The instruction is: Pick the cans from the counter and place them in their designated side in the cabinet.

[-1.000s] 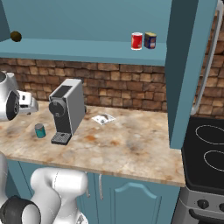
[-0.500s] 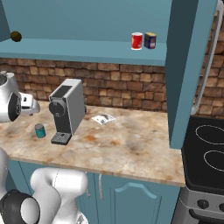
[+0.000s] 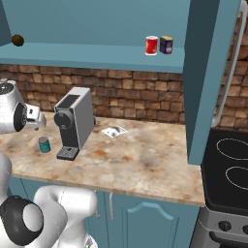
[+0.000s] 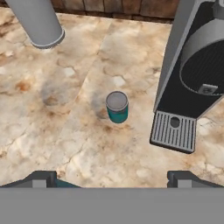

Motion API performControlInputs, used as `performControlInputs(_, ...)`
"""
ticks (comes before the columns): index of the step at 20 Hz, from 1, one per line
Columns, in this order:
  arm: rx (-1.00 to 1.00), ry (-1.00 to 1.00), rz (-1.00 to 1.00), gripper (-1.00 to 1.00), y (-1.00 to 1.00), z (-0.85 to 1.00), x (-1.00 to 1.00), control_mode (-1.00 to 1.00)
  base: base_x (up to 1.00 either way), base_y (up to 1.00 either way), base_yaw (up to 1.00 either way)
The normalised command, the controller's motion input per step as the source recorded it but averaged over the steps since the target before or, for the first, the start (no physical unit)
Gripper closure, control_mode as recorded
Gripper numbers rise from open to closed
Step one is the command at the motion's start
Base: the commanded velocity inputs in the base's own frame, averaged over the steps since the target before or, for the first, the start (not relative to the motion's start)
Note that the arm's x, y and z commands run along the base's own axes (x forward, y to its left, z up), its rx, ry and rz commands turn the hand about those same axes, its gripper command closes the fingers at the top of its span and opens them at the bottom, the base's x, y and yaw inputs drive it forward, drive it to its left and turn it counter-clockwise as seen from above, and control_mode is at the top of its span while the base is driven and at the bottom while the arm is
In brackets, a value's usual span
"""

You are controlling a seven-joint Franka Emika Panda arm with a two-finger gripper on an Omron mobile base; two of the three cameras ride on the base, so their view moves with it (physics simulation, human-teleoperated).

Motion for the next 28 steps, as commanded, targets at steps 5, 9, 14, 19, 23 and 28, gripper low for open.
performControlInputs(5,0.00,0.00,-0.02,-1.00,0.13,-0.24,0.13,-1.00,0.00,0.00,0.00)
performControlInputs(9,0.00,-0.04,-0.02,-1.00,0.05,-0.29,0.13,-1.00,0.00,0.00,0.00)
performControlInputs(14,0.00,-0.04,-0.03,-1.00,0.00,-0.27,0.16,-1.00,0.00,0.00,0.00)
performControlInputs(19,0.00,-0.01,-0.02,-1.00,0.02,-0.23,0.21,-1.00,0.00,0.00,0.00)
performControlInputs(23,0.00,0.00,-0.02,-1.00,0.06,-0.18,0.28,-1.00,0.00,0.00,0.00)
performControlInputs(28,0.00,0.00,-0.02,-1.00,0.09,-0.17,0.25,-1.00,0.00,0.00,0.00)
